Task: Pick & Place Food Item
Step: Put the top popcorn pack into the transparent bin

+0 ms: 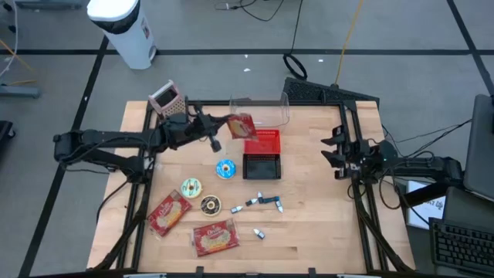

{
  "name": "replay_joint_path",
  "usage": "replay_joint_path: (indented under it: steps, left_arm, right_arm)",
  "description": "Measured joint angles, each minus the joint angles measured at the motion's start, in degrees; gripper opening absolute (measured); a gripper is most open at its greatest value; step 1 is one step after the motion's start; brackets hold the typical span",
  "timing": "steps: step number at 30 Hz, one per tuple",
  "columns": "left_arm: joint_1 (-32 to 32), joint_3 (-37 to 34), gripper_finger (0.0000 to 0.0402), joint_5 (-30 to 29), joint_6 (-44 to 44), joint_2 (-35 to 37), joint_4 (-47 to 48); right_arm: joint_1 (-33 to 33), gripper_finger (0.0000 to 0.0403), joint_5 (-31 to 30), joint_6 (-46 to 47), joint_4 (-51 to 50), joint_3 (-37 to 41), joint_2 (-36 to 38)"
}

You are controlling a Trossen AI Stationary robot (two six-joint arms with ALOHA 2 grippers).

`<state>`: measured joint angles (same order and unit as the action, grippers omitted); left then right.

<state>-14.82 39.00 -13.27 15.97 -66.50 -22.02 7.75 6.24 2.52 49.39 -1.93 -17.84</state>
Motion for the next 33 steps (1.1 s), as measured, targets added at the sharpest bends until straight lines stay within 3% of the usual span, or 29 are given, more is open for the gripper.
replay_joint_path:
  steps: [6, 12, 17, 22, 29, 33]
  left_arm:
    - [-3.73, 0.00, 0.0000, 3.36, 1.07, 0.02, -1.09]
    - [-5.61, 0.00, 0.0000, 4.32, 1.53, 0.02, -1.05]
    - [-4.42, 0.00, 0.0000, 4.45, 0.94, -0.50, -1.46]
    - [-2.45, -0.02, 0.0000, 4.51, -1.09, -4.52, -5.65]
    - [-0.32, 1.12, 0.0000, 4.45, -1.71, -12.14, -12.20]
    - [0.00, 5.67, 0.0000, 4.33, -2.79, -14.67, -7.60]
  right_arm:
    - [0.00, 0.0170, -0.84, 1.28, 0.38, 0.00, -0.01]
    - [0.02, 0.0167, -10.80, 5.04, 1.04, -0.13, -3.27]
    - [0.03, 0.0169, -15.49, 5.25, 1.22, -3.32, -14.17]
    - [1.54, 0.0165, -16.77, -1.73, 7.58, -9.52, -27.10]
    - [8.29, 0.0164, -16.37, 0.11, 7.48, -16.14, -38.28]
    - [12.81, 0.0165, -8.09, 5.89, 3.86, -19.83, -43.74]
